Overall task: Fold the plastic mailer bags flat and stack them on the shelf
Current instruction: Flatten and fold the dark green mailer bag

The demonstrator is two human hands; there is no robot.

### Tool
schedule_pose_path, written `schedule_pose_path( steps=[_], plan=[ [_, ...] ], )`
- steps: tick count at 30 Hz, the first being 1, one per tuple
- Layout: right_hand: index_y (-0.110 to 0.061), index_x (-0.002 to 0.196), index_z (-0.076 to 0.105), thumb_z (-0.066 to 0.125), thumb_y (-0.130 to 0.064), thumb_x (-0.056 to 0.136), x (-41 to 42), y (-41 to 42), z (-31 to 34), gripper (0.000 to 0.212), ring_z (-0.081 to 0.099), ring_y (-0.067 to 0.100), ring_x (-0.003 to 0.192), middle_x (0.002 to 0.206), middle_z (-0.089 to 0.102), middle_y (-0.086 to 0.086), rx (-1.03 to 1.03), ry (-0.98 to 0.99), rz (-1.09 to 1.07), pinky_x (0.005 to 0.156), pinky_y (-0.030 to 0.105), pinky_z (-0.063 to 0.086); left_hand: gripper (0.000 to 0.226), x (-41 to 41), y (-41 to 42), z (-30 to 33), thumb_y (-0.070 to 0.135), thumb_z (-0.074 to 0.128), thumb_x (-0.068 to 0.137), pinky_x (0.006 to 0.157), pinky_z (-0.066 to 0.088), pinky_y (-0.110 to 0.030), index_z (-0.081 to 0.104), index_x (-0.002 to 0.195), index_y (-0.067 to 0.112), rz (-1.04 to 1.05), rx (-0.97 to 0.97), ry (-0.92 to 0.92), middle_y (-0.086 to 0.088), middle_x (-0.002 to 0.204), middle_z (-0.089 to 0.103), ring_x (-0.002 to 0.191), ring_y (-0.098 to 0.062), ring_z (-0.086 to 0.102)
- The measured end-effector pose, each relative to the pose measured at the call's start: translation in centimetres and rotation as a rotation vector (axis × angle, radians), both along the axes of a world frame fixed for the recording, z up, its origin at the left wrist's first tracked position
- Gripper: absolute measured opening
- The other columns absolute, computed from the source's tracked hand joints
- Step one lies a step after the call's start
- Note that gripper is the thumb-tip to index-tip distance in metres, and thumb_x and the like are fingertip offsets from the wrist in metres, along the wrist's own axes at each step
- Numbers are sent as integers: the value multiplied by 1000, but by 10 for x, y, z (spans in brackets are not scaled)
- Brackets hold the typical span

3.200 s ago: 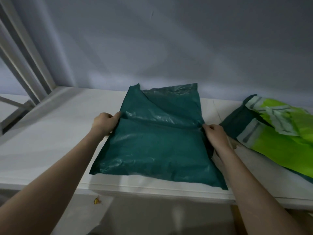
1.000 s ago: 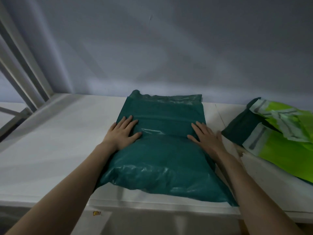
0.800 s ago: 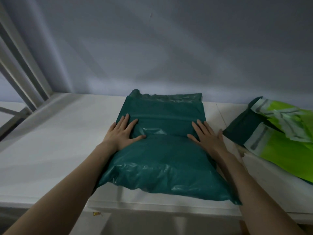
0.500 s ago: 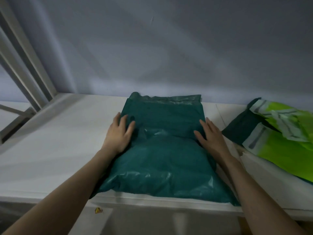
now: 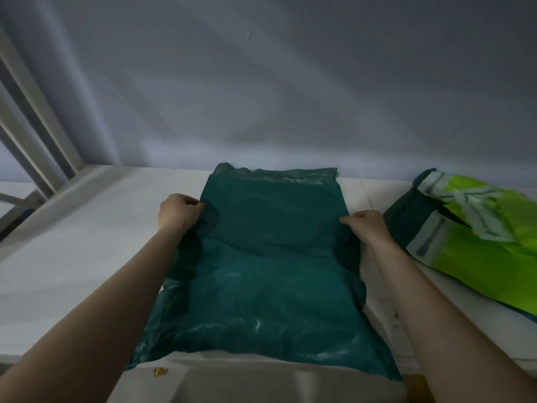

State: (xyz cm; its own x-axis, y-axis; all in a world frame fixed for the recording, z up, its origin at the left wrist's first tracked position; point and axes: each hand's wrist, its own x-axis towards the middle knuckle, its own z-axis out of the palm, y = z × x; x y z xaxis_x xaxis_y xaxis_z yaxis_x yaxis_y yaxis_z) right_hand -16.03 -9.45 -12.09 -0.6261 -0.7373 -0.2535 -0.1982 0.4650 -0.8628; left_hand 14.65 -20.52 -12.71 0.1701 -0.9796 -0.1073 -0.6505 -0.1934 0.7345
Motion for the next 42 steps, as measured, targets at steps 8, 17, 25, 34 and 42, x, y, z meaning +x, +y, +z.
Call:
schedule_pose_path(
  steps=[8,17,25,34,42],
  plan=[
    [13,95,66,62,4,79,-10,-11,10,18,58,25,59,82,61,14,60,51,1,53,25,50,20,-6,-8,1,19,60,84,78,47,-30,71,100,13,73,-3,-21,-11,92,69,86,-30,63],
    [-10,80,54,41,9,92,-5,-21,21,25,61,24,60,85,58,15,-177,-216,-65,47,23,55,20,-22,-13,16,11,42,98,44,52,-18,39,79,16,48,-29,677,-6,81,61,51,-9,65],
    [-7,84,55,29,12,83,1,-9,29,32,62,25,92,107,57,7,-314,-429,-133,76,26,50,25,-9,1,27,-6,44,91,76,54,-22,59,103,11,-76,-16,1038,-4,83,58,81,-13,60],
    [-28,91,64,55,-28,91,10,26,32,8,62,14,92,99,66,-6,-346,-397,72,82,33,46,24,1,29,27,35,59,90,56,58,-27,49,77,17,-183,39,725,-2,74,51,54,-15,58],
    [-11,77,58,48,2,90,10,42,43,20,50,1,45,62,48,1,-455,-116,-1,45,11,38,18,-3,41,38,12,44,96,53,55,-22,56,84,19,-206,19,815,-3,73,57,44,-10,56]
  ],
)
